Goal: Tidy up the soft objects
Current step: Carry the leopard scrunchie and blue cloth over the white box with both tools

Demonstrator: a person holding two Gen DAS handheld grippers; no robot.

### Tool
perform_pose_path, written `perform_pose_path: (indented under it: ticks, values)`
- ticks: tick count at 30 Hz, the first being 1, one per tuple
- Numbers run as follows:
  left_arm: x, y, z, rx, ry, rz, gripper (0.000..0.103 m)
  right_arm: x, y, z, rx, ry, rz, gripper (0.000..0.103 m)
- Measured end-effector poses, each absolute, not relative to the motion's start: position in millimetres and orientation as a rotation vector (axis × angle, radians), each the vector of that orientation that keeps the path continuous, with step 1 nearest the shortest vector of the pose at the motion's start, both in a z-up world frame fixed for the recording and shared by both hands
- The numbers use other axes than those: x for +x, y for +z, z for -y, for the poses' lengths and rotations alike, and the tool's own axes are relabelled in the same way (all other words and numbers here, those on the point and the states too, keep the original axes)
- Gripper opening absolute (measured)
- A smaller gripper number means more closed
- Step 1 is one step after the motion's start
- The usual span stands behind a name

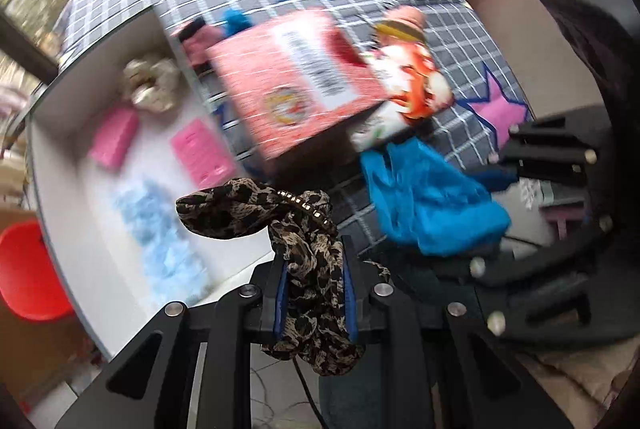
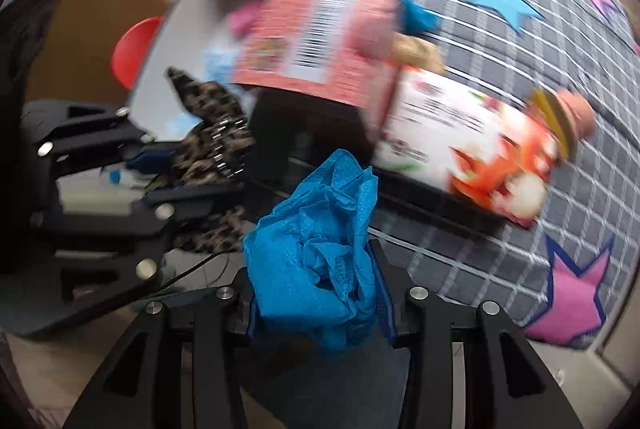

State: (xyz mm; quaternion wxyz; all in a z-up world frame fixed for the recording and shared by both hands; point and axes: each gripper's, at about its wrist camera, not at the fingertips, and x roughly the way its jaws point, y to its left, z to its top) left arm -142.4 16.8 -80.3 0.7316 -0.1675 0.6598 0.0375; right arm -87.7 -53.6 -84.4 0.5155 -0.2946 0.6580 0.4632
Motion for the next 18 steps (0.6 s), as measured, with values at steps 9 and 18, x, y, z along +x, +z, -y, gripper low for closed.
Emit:
perform_pose_path:
  ticks: [9, 18]
  values:
    - [-181, -73, -70, -0.499, 0.288, -1.406, 0.024, -128, -73, 6, -0.798, 1.312, -1.517, 0.045]
    - [-205, -76, -120, -0.606, 0.456, -1.363, 0.024, -138, -65, -40, -0.845, 1.353, -1.472, 0.045]
